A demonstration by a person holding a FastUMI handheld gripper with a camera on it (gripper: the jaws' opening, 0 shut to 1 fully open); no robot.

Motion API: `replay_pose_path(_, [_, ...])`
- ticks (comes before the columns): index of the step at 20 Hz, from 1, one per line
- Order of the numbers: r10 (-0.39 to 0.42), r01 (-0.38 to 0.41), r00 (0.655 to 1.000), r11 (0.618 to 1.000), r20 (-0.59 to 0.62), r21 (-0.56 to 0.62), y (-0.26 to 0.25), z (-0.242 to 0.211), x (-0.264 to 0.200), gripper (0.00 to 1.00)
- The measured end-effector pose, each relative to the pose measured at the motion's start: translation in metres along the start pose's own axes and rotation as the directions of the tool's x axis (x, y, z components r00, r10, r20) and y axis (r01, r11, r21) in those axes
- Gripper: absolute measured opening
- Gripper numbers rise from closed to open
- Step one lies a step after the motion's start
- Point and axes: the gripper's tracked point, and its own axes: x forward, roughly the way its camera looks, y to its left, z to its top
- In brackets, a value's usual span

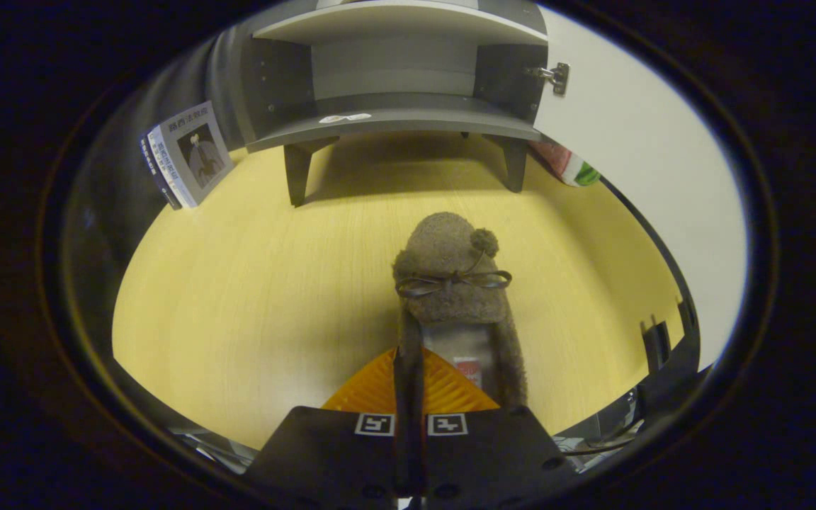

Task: Open the shoe cabinet door, grab the shoes and put them into the shoe cabinet, then close the shoe cabinet door.

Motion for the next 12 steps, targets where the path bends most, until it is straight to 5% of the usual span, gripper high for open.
replay_pose_path(12, [-0.021,0.027,0.989,0.999,0.144,-0.04,-0.019,0.083,-0.075,0.03])
